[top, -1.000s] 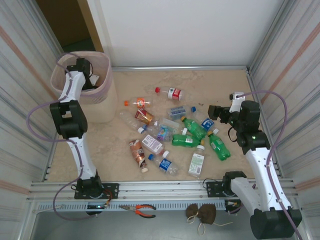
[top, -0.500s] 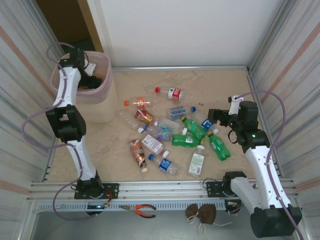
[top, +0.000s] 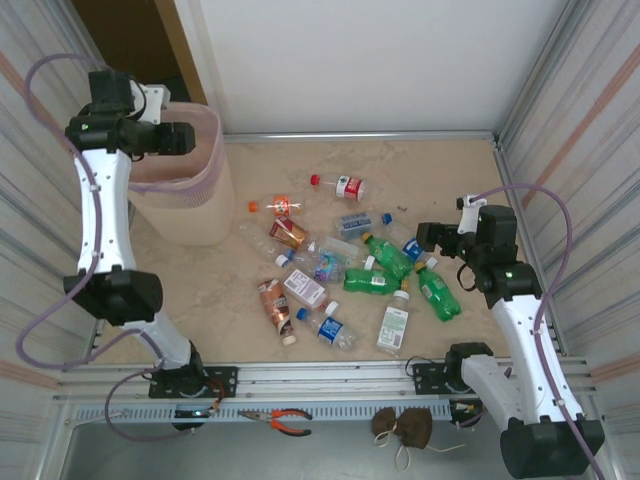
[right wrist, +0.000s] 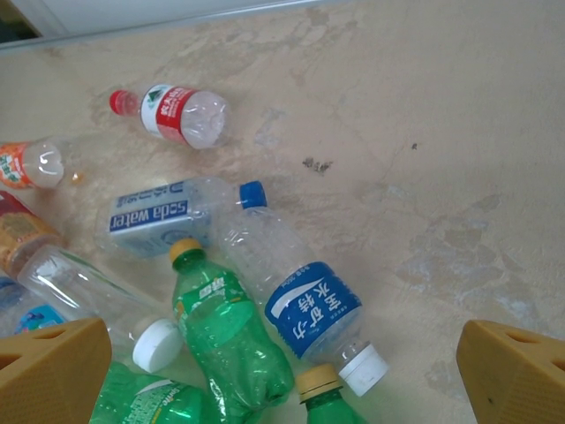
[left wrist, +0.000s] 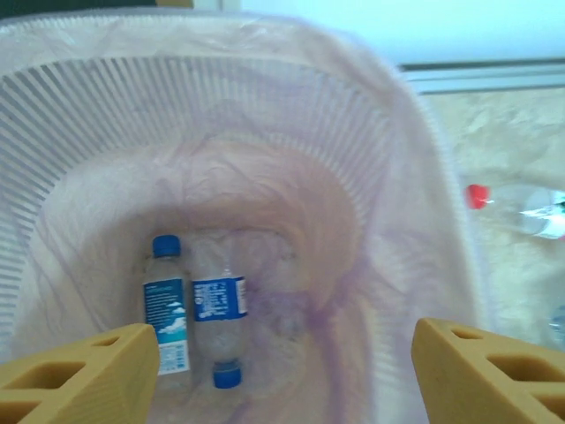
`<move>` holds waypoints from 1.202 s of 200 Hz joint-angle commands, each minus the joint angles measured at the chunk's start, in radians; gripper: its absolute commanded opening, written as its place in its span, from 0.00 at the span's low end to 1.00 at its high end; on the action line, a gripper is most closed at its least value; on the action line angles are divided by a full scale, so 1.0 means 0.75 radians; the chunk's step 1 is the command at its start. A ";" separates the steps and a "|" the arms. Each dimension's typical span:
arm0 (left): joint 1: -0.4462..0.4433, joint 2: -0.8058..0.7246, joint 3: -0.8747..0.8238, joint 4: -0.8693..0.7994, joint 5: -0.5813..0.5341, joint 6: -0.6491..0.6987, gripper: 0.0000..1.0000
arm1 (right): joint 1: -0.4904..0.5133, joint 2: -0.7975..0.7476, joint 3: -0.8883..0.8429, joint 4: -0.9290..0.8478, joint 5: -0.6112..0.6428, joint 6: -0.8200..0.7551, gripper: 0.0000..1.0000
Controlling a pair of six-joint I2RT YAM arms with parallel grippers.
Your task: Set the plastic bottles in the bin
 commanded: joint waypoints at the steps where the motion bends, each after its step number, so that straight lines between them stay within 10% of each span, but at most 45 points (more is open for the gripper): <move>1: -0.008 -0.155 -0.096 0.012 0.145 -0.112 0.74 | 0.009 -0.021 0.054 -0.029 -0.017 0.038 0.99; 121: -0.532 -0.790 -1.007 0.208 -0.060 -0.508 0.74 | 0.009 0.002 0.055 -0.073 -0.076 0.056 0.99; 240: -0.677 -0.842 -1.919 0.766 0.111 -1.052 0.83 | 0.011 -0.004 0.043 -0.081 -0.105 0.081 0.99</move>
